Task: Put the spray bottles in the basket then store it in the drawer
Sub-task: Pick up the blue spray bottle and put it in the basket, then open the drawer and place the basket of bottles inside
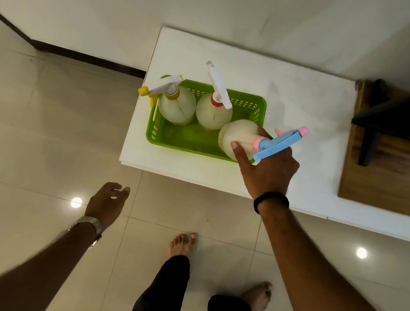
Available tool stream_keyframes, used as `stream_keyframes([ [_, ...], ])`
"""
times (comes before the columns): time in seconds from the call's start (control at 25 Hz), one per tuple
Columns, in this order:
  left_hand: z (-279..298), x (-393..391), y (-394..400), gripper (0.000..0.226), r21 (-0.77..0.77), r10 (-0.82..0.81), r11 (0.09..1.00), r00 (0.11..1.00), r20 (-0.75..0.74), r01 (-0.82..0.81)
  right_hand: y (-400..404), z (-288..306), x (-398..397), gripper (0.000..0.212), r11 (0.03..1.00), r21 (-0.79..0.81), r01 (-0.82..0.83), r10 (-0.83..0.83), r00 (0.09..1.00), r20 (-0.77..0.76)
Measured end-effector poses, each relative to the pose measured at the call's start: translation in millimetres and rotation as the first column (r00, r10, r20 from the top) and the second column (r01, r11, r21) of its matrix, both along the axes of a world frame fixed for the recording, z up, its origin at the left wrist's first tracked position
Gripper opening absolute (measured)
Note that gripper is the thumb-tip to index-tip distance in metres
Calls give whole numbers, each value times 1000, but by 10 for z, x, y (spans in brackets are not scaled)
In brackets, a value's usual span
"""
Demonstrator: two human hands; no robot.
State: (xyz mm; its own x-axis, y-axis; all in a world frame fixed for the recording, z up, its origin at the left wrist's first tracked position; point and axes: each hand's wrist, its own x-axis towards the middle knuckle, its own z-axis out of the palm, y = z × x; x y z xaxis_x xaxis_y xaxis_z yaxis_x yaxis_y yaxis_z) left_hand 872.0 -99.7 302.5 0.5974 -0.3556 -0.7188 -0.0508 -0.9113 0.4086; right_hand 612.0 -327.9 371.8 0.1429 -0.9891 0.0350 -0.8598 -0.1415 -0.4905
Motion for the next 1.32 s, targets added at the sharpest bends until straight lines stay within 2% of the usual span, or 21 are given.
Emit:
stream_keyframes([
  [0.12, -79, 188, -219, 54, -95, -15, 995, 1000, 20, 17, -101, -79, 15, 50, 997, -37, -73, 71, 996, -59],
  [0.2, -159, 212, -401, 51, -170, -30, 985, 1000, 4, 30, -147, -180, 58, 53, 992, 27, -126, 128, 980, -151],
  [0.32, -302, 202, -536, 46, -166, -5, 986, 1000, 25, 9, -143, -336, 90, 53, 986, 110, -126, 149, 960, -237],
  [0.56, -465, 294, -522, 52, -190, 27, 982, 995, 91, -9, -49, -472, 107, 61, 991, 116, -60, 84, 974, -209],
  [0.76, -433, 373, -449, 62, -126, -122, 980, 968, 218, 152, 135, -488, 36, 77, 988, 134, -79, 100, 982, -160],
  [0.92, -363, 413, -426, 68, -10, -326, 941, 918, 227, 337, 360, -458, -105, 84, 983, 181, -33, 50, 994, -93],
  [1.08, -236, 314, -130, 59, 168, -599, 800, 782, 173, 576, 792, -430, -397, 78, 968, 247, 46, -35, 998, -50],
  [1.16, -155, 180, 117, 59, 284, -739, 671, 651, 174, 685, 1075, -452, -588, 73, 935, 347, 75, -26, 990, -142],
  [1.2, -125, 85, 248, 62, 351, -807, 588, 556, 198, 729, 1217, -480, -681, 70, 901, 428, 66, 26, 978, -205],
  [1.28, -60, -197, 468, 75, 404, -914, 405, 356, 193, 820, 1518, -578, -844, 71, 751, 660, 30, 236, 921, -310],
  [1.32, -50, -381, 558, 79, 359, -949, 313, 276, 152, 879, 1657, -637, -915, 74, 646, 763, 21, 360, 873, -329],
])
